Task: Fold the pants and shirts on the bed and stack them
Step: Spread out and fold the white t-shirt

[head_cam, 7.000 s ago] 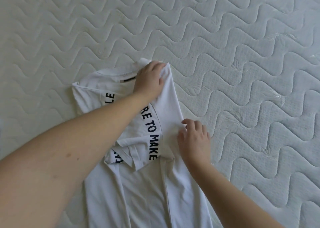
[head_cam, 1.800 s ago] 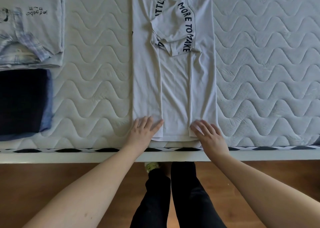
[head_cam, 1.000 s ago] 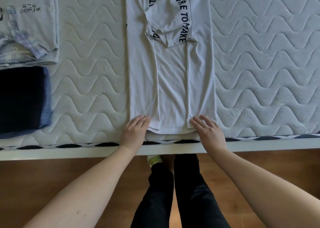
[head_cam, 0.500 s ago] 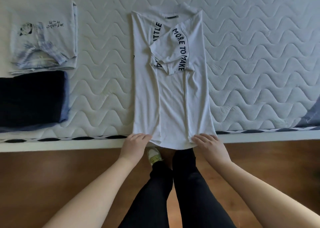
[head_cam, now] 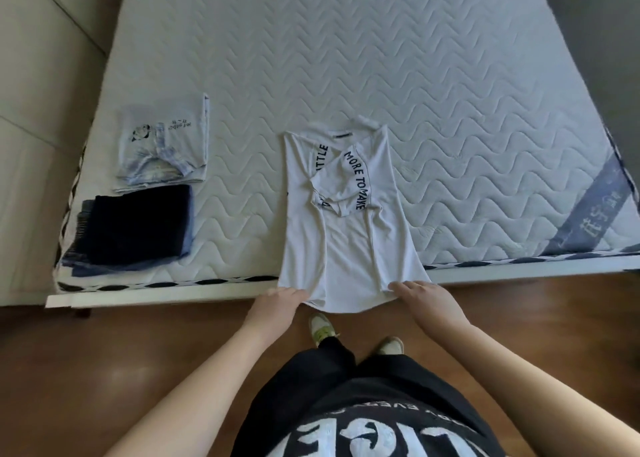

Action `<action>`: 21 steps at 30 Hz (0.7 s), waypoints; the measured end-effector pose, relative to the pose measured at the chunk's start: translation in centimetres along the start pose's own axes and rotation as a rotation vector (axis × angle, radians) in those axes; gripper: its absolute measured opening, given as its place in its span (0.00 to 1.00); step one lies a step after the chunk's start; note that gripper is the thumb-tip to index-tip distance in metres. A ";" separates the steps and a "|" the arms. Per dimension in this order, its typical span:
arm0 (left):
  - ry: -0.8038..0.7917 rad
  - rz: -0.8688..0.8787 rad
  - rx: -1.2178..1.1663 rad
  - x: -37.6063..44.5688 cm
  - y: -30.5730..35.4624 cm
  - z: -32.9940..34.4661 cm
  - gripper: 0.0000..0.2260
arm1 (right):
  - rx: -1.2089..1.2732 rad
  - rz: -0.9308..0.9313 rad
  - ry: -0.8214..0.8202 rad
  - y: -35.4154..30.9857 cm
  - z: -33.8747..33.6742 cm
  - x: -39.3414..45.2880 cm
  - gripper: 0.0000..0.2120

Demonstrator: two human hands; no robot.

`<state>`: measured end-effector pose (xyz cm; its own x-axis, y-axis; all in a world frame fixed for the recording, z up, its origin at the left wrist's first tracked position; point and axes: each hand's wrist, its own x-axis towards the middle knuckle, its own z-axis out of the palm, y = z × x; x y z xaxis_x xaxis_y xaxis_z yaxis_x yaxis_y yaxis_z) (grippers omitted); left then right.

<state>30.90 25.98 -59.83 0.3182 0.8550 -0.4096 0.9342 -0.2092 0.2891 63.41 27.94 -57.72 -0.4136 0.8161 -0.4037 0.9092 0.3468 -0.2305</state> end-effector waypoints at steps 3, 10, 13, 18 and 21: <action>-0.100 0.013 -0.052 -1.8 1.5 0.4 0.20 | -0.026 0.024 -0.108 0.0 -0.1 -2.2 0.22; -0.081 -0.054 -0.064 -2.7 4.9 0.0 0.18 | -0.054 -0.019 -0.132 1.7 -1.7 -4.3 0.18; -0.023 -0.090 -0.077 -1.5 5.8 -1.9 0.16 | -0.040 -0.034 -0.043 2.5 -3.7 -3.4 0.17; 0.125 -0.144 -0.172 0.9 6.1 -5.9 0.10 | -0.121 -0.063 0.022 3.0 -6.7 -0.2 0.15; 0.188 -0.157 -0.231 2.6 4.7 -7.9 0.12 | -0.142 -0.065 0.040 3.3 -8.2 2.3 0.18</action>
<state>34.83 31.01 -52.72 0.1178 0.9452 -0.3045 0.9014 0.0269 0.4322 65.90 34.74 -52.16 -0.4724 0.8063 -0.3559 0.8792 0.4593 -0.1265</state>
